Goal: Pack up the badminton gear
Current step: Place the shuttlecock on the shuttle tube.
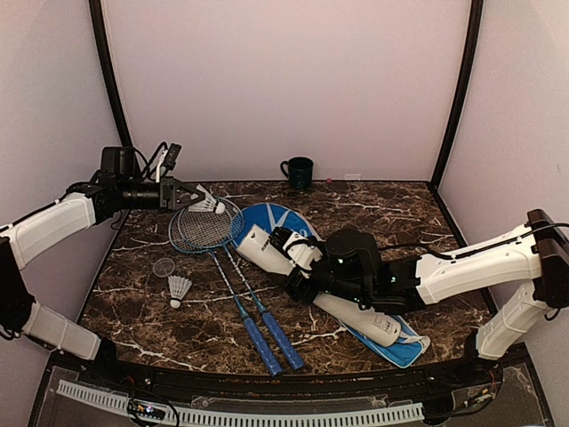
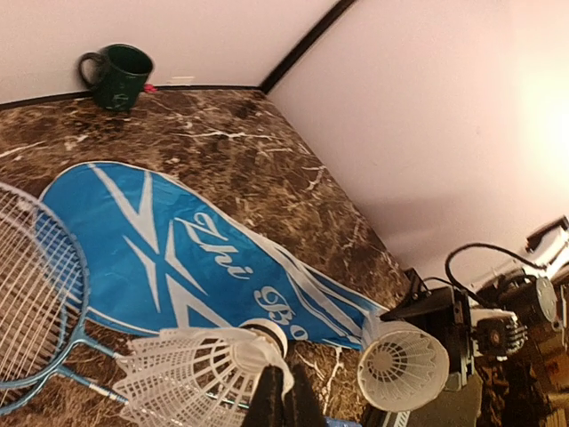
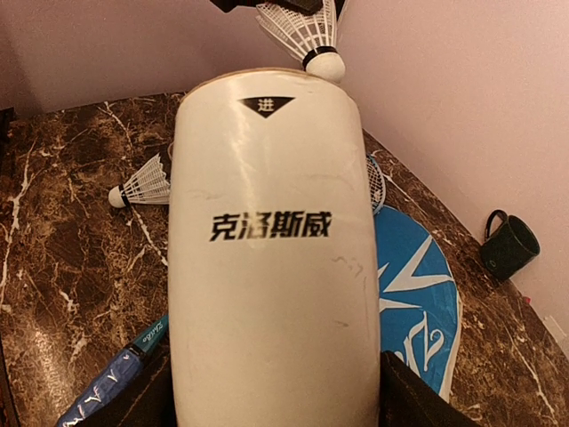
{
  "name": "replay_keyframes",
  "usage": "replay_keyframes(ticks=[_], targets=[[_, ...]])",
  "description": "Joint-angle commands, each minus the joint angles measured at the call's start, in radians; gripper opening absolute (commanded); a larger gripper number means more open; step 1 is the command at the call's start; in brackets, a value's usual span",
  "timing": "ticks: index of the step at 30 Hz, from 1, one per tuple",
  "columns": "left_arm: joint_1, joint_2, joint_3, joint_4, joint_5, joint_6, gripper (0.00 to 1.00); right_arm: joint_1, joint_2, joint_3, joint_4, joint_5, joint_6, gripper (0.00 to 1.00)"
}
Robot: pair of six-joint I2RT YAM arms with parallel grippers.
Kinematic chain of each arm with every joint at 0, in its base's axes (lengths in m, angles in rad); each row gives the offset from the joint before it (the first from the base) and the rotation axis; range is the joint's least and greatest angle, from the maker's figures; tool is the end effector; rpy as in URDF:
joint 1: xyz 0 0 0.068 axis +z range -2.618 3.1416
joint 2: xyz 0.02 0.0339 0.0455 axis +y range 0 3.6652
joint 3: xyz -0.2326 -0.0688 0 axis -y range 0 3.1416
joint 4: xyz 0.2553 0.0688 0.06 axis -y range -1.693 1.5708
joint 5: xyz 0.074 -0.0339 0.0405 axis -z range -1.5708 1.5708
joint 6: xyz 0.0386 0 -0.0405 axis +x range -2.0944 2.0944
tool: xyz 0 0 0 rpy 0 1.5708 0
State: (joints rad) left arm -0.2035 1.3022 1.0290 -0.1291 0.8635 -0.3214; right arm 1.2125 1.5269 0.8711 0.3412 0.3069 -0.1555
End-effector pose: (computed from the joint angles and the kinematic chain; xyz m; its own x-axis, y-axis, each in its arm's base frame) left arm 0.2991 -0.0917 0.2879 -0.6217 -0.0813 -0.7790 0.6534 0.4947 -0.5731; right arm 0.1351 0.3275 0.2035 0.0155 -0.3797 -0.9250 -0.7992 0.5512 -0.2396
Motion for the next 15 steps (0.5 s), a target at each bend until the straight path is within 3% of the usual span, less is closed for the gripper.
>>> replay_keyframes(ticks=[1,5,15], targets=[[-0.011,0.032,0.006,0.132,0.261,0.073,0.0,-0.006,-0.006,0.042,0.001,0.003,0.01,0.72],[-0.011,0.03,-0.015,0.152,0.342,0.06,0.0,-0.006,-0.009,0.051,-0.028,-0.012,0.011,0.72],[-0.037,0.042,0.0,0.017,0.409,0.146,0.0,-0.001,-0.004,0.072,-0.08,-0.025,0.005,0.72]])
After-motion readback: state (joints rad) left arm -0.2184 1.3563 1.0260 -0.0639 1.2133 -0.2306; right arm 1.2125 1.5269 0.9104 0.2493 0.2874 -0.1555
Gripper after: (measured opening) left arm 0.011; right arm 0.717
